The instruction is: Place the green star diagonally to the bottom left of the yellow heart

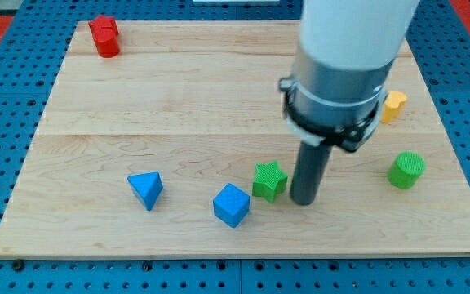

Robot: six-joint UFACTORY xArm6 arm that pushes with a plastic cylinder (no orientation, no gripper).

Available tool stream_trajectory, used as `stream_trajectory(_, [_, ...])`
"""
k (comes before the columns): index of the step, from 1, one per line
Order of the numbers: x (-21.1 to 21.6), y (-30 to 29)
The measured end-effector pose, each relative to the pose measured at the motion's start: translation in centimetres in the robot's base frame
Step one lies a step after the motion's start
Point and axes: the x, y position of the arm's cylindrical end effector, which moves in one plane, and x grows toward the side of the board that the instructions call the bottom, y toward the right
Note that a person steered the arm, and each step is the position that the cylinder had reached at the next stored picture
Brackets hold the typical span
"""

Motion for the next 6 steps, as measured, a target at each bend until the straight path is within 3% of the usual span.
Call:
stream_trajectory(1, [-0.7,-8.0])
stream_trajectory(2, [-8.2,-10.0])
stream_trajectory(3, [-8.8,-6.8])
stream_trajectory(4, [-5.4,-6.9])
stream_trajectory(5, [-2.4,-2.3])
stream_trajectory(6, [-2.3,2.9])
